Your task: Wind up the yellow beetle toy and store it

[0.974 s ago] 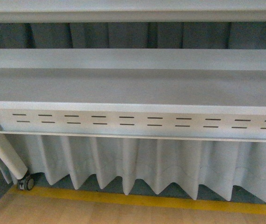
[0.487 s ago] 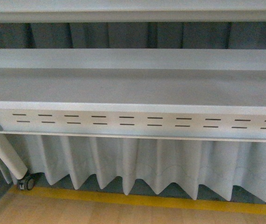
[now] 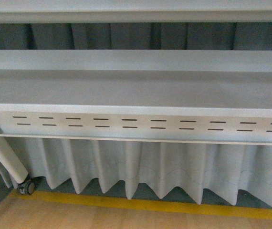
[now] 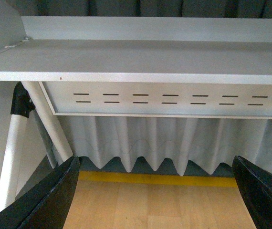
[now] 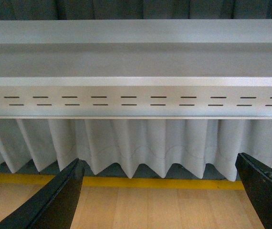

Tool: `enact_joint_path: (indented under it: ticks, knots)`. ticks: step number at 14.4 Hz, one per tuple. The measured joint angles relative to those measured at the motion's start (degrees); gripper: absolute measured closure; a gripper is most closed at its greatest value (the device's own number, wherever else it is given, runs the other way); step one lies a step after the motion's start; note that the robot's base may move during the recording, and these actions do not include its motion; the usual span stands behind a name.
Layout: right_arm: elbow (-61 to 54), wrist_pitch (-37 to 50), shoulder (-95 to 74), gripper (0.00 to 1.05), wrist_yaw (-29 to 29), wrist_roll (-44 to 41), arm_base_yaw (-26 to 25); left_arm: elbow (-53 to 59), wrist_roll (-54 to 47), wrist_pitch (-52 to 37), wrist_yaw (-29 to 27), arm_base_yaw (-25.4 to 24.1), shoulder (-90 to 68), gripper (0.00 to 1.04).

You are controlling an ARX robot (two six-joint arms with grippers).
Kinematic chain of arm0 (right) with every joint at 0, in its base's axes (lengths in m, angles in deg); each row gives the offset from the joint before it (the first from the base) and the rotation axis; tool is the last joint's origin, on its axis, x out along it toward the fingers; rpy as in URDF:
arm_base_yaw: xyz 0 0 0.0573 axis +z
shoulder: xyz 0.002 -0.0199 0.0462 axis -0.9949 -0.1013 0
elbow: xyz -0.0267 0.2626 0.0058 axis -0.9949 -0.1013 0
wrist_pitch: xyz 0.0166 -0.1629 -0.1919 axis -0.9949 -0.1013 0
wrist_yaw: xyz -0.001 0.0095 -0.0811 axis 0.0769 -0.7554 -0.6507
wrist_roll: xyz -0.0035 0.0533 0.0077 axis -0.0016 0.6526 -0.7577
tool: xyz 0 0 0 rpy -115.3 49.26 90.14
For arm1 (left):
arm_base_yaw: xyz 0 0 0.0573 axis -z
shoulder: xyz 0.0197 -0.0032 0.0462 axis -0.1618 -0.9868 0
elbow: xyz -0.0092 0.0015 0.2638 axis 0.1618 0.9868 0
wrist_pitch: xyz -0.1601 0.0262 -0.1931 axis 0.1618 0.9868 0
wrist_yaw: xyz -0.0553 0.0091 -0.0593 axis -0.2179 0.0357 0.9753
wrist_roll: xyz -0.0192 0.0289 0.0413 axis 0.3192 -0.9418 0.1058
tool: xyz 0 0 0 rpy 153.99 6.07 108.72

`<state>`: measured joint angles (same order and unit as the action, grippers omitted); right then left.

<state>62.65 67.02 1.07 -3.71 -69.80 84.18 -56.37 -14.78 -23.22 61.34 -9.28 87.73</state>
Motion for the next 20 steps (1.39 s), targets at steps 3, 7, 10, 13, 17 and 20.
enact_joint_path:
  ticks: [3, 7, 10, 13, 17, 20]
  knots:
    - [0.00, 0.00, 0.00, 0.07, 0.00, 0.00, 0.00, 0.00, 0.00, 0.00, 0.00, 0.00, 0.00, 0.07]
    - [0.00, 0.00, 0.00, 0.07, 0.00, 0.00, 0.00, 0.00, 0.00, 0.00, 0.00, 0.00, 0.00, 0.07]
    - [0.00, 0.00, 0.00, 0.07, 0.00, 0.00, 0.00, 0.00, 0.00, 0.00, 0.00, 0.00, 0.00, 0.07]
    - [0.00, 0.00, -0.02, 0.07, 0.00, 0.00, 0.00, 0.00, 0.00, 0.00, 0.00, 0.00, 0.00, 0.07]
    - [0.00, 0.00, 0.00, 0.07, 0.00, 0.00, 0.00, 0.00, 0.00, 0.00, 0.00, 0.00, 0.00, 0.07]
    - [0.00, 0.00, 0.00, 0.07, 0.00, 0.00, 0.00, 0.00, 0.00, 0.00, 0.00, 0.00, 0.00, 0.07]
